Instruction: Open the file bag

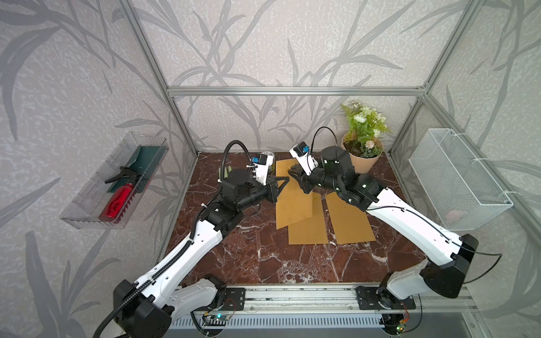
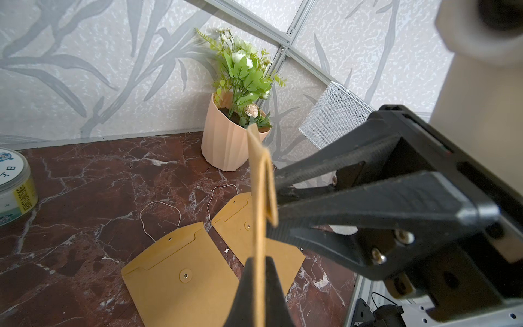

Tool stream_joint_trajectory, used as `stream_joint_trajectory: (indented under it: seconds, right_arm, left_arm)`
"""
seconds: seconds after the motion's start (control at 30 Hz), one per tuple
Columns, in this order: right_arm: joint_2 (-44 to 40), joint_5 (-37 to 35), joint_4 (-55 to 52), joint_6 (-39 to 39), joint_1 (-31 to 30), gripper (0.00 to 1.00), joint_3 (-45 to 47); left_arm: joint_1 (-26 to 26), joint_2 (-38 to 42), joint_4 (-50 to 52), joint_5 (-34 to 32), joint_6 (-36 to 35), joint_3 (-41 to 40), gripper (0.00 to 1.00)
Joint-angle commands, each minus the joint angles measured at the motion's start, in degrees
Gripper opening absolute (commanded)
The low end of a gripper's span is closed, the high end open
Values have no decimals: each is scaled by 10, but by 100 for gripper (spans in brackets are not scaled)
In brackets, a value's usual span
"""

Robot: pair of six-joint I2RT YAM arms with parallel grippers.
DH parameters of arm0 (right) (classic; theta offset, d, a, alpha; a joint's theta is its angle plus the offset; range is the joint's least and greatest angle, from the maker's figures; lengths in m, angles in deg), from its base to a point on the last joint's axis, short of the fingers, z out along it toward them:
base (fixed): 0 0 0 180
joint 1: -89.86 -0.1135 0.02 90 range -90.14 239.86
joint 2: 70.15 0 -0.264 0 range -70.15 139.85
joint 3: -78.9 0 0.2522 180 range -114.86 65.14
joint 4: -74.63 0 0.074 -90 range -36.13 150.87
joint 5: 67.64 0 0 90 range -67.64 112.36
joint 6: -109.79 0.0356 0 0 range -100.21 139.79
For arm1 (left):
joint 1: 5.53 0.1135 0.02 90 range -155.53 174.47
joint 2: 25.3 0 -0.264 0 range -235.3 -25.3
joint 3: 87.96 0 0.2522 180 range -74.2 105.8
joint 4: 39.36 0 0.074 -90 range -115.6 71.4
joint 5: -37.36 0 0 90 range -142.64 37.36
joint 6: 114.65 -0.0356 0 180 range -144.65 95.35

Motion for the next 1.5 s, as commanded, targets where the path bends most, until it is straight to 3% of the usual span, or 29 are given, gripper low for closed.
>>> stream_joint_trajectory:
  seconds: [0.0,0.53,1.47]
  right_arm:
    - [11,6,-4,0,-6,17,-14]
    - [3,23,10,10,-6,8,-1]
    - [-43,28,44,38,-6,1,87]
  left_arm:
    - [-9,25,-31,30,-6,13,0]
    - [-8,29,-47,-5,1,7,0]
    - [-9,58,-85,-43,11,-20,0]
